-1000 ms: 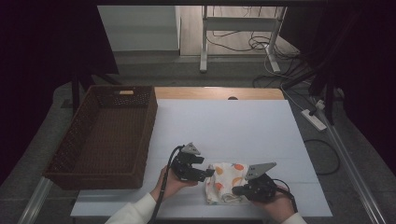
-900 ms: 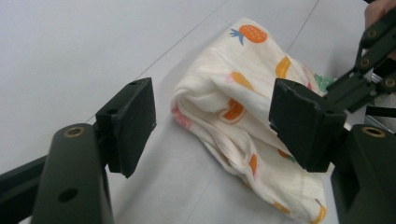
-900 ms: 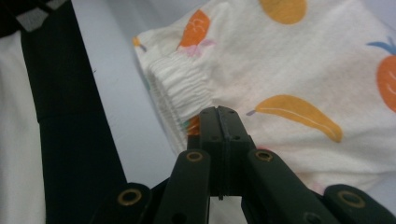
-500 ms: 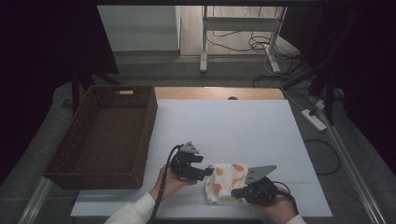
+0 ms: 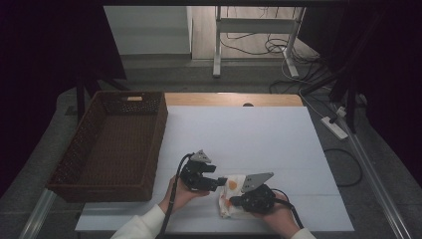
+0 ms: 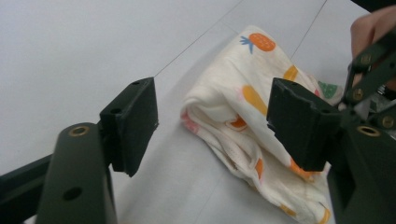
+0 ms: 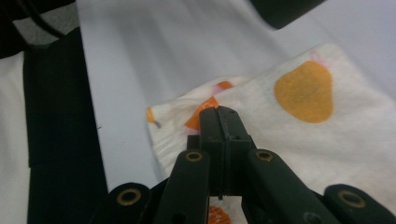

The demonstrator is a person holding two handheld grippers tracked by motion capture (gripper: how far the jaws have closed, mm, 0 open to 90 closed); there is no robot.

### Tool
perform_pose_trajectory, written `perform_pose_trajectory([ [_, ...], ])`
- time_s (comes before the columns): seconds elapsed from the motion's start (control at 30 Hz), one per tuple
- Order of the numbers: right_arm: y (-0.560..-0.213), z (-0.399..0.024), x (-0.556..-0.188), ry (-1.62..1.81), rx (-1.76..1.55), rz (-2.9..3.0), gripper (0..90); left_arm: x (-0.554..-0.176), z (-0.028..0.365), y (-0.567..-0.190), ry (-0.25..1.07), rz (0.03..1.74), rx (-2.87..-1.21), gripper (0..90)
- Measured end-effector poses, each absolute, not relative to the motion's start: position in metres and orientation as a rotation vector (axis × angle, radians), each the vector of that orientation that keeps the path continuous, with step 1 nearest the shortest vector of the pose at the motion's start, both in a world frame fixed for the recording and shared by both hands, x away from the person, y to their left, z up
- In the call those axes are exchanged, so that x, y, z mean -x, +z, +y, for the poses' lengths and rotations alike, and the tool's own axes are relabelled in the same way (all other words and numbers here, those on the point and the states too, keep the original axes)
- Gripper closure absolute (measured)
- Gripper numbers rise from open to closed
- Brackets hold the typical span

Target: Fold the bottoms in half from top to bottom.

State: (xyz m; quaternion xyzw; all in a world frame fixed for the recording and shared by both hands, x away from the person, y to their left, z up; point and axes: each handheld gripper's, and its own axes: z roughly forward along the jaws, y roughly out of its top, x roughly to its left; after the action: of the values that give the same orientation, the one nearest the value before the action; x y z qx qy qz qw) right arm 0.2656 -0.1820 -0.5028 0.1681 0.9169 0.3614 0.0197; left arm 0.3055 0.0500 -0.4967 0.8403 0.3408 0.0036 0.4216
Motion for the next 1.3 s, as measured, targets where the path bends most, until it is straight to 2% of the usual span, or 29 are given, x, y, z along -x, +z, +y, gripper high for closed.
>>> perform_pose_trajectory([
  [0.43, -0.509, -0.179, -0.257, 1.103, -0.504, 2.89, 89.3, -0.306, 0.05, -0.496, 0.023, 0.851, -2.098, 35.2],
  [0.73, -0.49, -0.219, -0.256, 1.232, -0.604, 2.775, 88.6, -0.308, 0.048, -0.494, 0.03, 0.841, -2.089, 37.7],
  [0.87, -0.489, -0.233, -0.258, 1.235, -0.652, 2.746, 88.6, -0.31, 0.041, -0.494, 0.024, 0.813, -2.099, 48.1],
  [1.17, -0.494, -0.22, -0.258, 1.198, -0.622, 2.791, 88.6, -0.316, 0.025, -0.5, -0.019, 0.772, -2.11, 86.3],
  [1.3, -0.497, -0.215, -0.258, 1.189, -0.602, 2.818, 88.6, -0.318, 0.02, -0.505, -0.045, 0.758, -2.131, 88.0],
])
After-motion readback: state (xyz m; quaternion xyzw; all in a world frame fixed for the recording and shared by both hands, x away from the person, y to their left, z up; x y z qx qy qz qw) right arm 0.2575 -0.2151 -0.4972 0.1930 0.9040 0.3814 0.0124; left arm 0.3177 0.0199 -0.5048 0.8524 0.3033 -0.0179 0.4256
